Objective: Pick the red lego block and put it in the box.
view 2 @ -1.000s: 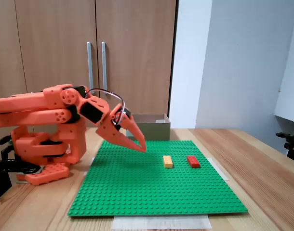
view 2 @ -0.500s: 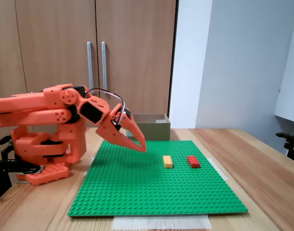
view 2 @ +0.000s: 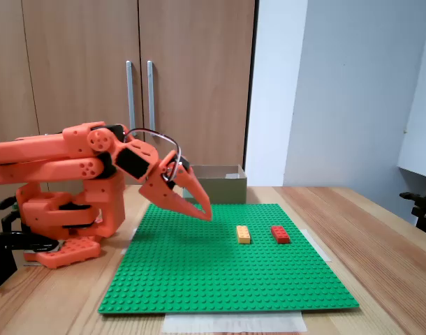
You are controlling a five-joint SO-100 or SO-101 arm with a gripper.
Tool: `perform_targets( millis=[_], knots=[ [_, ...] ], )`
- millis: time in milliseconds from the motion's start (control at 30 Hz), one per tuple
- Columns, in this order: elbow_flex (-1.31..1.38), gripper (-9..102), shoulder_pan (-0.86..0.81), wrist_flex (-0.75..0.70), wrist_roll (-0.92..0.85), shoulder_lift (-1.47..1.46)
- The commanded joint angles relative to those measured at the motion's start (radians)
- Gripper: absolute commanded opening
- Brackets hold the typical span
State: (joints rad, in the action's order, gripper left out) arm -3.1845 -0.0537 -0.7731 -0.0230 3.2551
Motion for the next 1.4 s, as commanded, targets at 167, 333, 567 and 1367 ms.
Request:
perform_targets(
  millis=[167,333,567,1367],
  knots=[
    [-0.003,-1,0.002,-0.002,-0.005,0.008],
    [-0.003,-1,0.002,-0.002,-0.005,0.008],
    [-0.003,-1,0.002,-0.002,-0.005,0.008],
    [0.210,-1,0.028,-0.058,-0.003,-0.186]
  ],
)
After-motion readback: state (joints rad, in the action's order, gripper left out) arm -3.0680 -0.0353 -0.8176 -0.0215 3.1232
